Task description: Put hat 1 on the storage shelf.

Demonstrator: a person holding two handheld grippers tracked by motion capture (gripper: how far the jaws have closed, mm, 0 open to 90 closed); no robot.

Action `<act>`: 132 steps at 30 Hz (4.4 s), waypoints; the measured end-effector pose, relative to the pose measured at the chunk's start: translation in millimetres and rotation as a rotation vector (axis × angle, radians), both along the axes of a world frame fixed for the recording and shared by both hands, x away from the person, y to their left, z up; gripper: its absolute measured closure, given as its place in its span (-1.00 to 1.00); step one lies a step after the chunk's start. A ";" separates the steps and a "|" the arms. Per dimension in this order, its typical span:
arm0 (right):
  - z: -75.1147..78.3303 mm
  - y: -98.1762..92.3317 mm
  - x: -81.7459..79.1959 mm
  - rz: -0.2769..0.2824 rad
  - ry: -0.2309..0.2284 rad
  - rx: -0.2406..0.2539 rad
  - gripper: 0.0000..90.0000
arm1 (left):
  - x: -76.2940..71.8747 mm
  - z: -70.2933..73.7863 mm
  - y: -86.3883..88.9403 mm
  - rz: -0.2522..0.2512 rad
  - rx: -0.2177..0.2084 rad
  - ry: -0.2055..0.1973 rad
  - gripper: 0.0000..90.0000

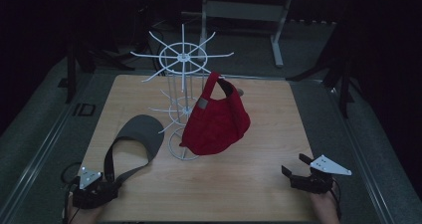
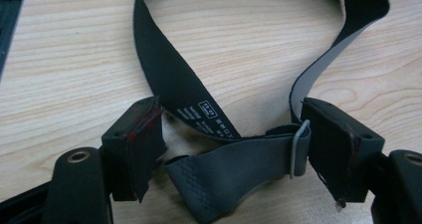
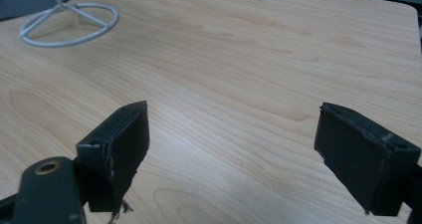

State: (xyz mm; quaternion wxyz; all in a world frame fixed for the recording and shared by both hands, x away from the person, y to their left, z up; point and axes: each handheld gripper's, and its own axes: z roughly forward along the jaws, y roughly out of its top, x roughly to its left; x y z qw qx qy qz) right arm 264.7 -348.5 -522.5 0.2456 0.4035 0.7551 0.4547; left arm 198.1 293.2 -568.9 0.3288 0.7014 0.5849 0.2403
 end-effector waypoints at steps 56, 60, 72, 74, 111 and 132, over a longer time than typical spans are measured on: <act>-7.8 -14.3 0.5 -0.049 0.022 0.063 -0.68 | 21.9 141.0 -5.2 -0.368 0.004 -0.545 0.89; -7.7 -18.0 -0.1 -0.058 0.022 0.071 -0.68 | 16.7 159.2 -4.6 -0.389 0.020 -0.574 0.89; -8.9 -16.3 -1.0 -0.055 0.030 0.073 -0.68 | -7.7 210.0 -4.1 -0.515 0.061 -0.643 0.89; -8.8 -16.6 -1.0 -0.055 0.032 0.073 -0.68 | -7.9 218.6 -5.5 -0.522 0.066 -0.657 0.89; -12.0 -21.6 -1.6 -0.066 0.044 0.087 -0.68 | 37.1 342.2 -65.5 -0.631 0.035 -0.792 0.89; -13.2 -21.4 -0.8 -0.069 0.052 0.078 -0.68 | 36.4 323.3 -95.6 -0.757 -0.004 -0.719 0.88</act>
